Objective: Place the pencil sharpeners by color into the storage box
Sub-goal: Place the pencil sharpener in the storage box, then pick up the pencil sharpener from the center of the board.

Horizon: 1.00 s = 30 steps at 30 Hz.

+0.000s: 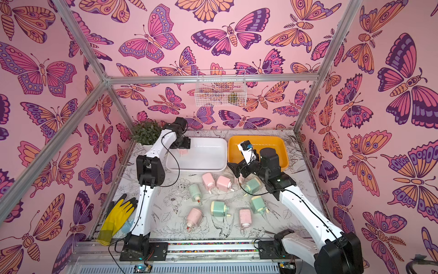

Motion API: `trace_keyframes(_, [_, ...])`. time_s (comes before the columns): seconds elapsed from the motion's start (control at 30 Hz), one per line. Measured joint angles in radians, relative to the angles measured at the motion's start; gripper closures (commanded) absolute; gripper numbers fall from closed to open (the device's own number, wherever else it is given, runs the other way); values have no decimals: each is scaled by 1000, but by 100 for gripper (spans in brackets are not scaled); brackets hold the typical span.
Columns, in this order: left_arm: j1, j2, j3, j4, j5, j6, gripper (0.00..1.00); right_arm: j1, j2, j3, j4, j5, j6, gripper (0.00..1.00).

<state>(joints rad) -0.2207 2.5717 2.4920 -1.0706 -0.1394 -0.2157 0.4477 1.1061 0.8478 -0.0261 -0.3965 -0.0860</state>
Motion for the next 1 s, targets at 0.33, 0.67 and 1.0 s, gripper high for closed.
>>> trace_keyframes(0.33, [-2, -65, -5, 0, 29, 39, 0, 0, 5, 0, 14, -2, 0, 1])
trace_keyframes(0.67, [-58, -331, -267, 40, 32, 23, 0, 0, 8, -24, 99, 12, 10, 1])
trace_keyframes(1.0, [-232, -731, -811, 150, 17, -153, 0, 0, 37, -58, 144, -23, -19, 1])
